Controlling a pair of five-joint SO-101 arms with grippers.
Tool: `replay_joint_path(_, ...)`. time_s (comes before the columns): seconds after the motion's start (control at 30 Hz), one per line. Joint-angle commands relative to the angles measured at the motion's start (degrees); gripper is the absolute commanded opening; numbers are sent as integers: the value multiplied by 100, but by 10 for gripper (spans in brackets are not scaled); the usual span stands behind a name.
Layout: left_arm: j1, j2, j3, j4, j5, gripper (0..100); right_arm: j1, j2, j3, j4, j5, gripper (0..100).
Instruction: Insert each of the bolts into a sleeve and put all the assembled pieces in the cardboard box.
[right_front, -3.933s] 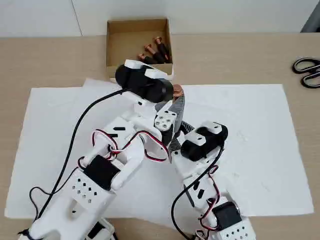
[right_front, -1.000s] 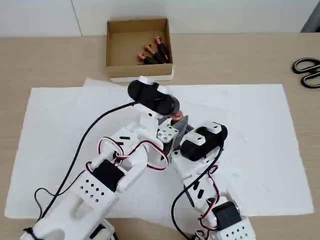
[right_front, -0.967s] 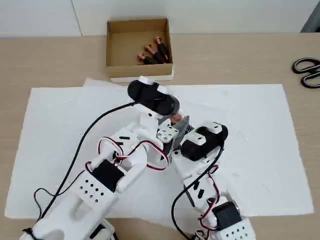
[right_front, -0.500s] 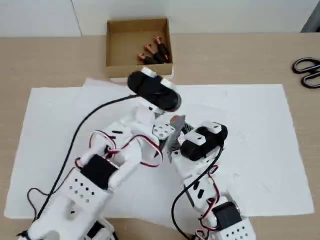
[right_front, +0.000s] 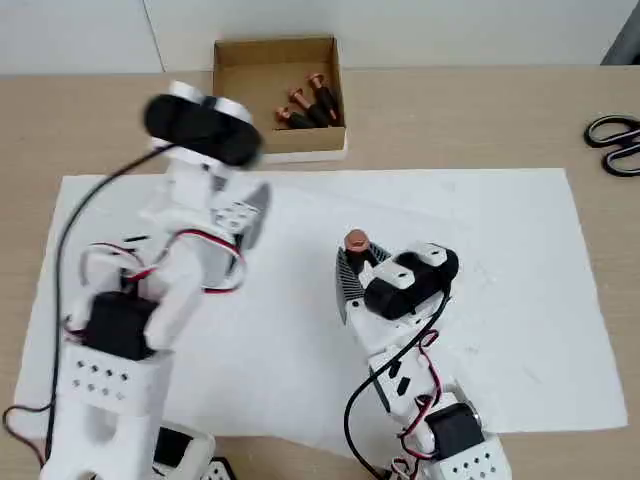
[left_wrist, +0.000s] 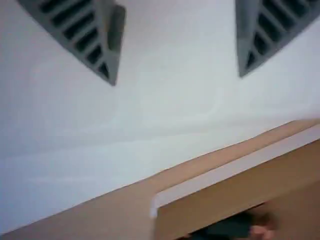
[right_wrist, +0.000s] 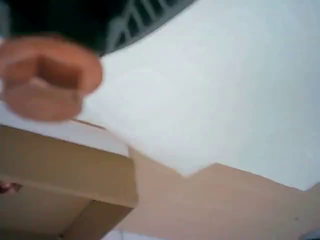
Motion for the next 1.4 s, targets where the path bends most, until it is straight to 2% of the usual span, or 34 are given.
replay_joint_path(0.0, -695, 9, -673, 738, -167, 152, 286, -92, -220, 462, -44, 3)
replay_joint_path(0.13, -1266, 18, -1051, 1662, -237, 152, 497, -92, -1442, 1534, 97, 3)
replay_joint_path(0.33, -1714, -9, -1059, 2532, -360, 152, 549, 699, -3332, 1780, 1116, 3)
replay_joint_path(0.73, -1714, -53, -1086, 3103, -105, 150, 549, 6782, -9670, 1745, 1108, 3)
replay_joint_path(0.97, -1714, -53, -1068, 3103, -105, 149, 549, 9719, -12097, 1727, 1134, 3)
replay_joint_path(1.13, -1714, -53, -1068, 3156, -105, 149, 690, 11363, -12932, 831, 1108, 3)
replay_joint_path(1.37, -1714, -53, -1068, 3297, -114, 149, 708, 13033, -13055, -936, 1134, 3)
